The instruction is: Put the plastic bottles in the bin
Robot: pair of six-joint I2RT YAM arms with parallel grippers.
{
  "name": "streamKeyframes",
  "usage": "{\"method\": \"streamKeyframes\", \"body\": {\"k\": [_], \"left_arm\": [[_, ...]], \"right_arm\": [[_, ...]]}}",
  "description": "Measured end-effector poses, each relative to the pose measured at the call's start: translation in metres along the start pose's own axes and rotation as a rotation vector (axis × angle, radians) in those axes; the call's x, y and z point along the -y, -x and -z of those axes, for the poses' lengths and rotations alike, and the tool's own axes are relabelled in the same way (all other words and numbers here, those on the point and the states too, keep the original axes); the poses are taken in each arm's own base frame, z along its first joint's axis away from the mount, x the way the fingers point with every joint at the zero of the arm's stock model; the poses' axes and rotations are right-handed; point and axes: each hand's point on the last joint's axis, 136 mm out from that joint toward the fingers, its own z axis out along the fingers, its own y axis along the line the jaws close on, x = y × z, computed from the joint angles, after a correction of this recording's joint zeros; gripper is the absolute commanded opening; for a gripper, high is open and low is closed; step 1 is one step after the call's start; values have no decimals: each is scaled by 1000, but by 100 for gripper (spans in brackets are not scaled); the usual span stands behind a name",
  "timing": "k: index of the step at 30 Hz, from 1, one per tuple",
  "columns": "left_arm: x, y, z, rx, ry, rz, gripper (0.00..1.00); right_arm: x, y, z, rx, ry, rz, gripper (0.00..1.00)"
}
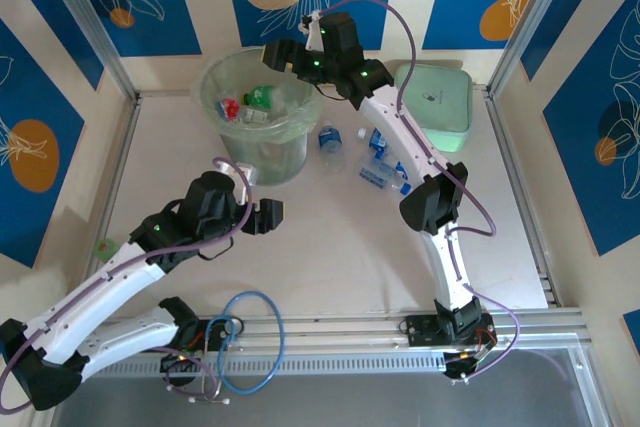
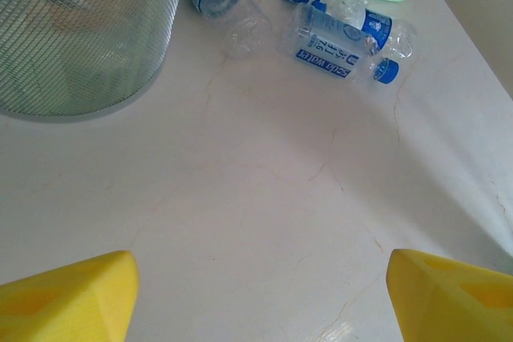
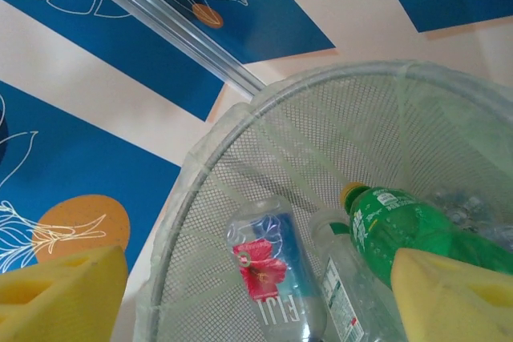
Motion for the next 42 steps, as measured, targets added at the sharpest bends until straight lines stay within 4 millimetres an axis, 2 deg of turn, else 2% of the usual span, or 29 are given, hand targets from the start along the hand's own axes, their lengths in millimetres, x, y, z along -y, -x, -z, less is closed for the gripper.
{"method": "streamKeyframes", "body": {"k": [8,12,17,21,23,26,30,35,37,42], "left_arm": [[-1,1,0,3,6,-26,81],[1,6,3,10,3,-41,81],[8,20,10,43,-12,-52,80],[10,23,11,49,-16,-52,80],[11,22,9,40,-17,-52,79],[13,19,5,22,-27,-52,79],[17,17,0,8,-40,-54,79],[23,19,-3,6,-62,-51,78],[25,21,-4,11,-68,-44,78],[27,21,-4,10,-77,-27,77]], "right_arm": [[-17,2,7,9,15,47,88],[-27,3,23,15,4,74,88],[-36,-4,74,30,-40,103,90],[-33,-9,131,82,-88,113,93],[-20,-12,159,112,-133,107,94],[16,-21,192,137,-229,68,94],[86,-52,221,104,-400,-24,94],[173,-87,241,-1,-585,-178,93],[199,-94,244,-36,-637,-219,92],[249,-107,240,-112,-708,-281,92]]}}
